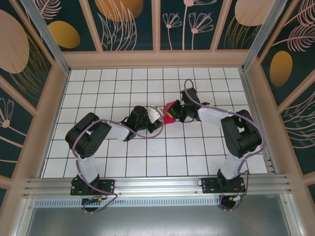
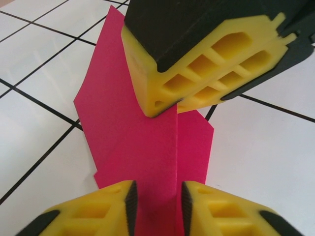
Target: Fold a paper plane with a square sheet of paper (pick it up from the middle)
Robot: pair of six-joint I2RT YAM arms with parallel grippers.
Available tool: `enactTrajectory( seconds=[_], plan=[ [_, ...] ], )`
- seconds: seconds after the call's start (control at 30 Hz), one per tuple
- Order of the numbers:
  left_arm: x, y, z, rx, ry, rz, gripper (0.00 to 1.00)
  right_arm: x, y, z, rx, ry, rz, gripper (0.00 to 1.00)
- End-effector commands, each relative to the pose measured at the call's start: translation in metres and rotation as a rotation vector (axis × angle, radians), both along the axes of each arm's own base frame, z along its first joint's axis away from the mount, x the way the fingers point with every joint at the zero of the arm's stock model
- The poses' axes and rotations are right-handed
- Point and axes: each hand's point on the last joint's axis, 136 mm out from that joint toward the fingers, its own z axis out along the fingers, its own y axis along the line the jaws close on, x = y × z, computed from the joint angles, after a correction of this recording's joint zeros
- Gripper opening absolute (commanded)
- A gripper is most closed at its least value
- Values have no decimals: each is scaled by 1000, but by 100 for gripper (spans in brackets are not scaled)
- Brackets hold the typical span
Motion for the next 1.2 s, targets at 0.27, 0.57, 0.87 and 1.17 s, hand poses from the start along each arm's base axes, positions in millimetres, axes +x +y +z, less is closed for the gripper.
enactTrajectory(
  seconds=[0.27,0.57,0.87,1.17],
  plan=[
    [1,-10,-4,-4,-7,-46,13,1,2,6,15,-5,45,20],
    [-7,-20,-6,-116,205,-14,9,5,-28,29,-32,-240,129,50],
    [-9,-26,-10,-213,410,61,6,-13,-43,25,-15,-364,194,51],
    [-14,-31,-18,-261,573,105,4,-20,-40,4,-4,-343,237,50]
  ],
)
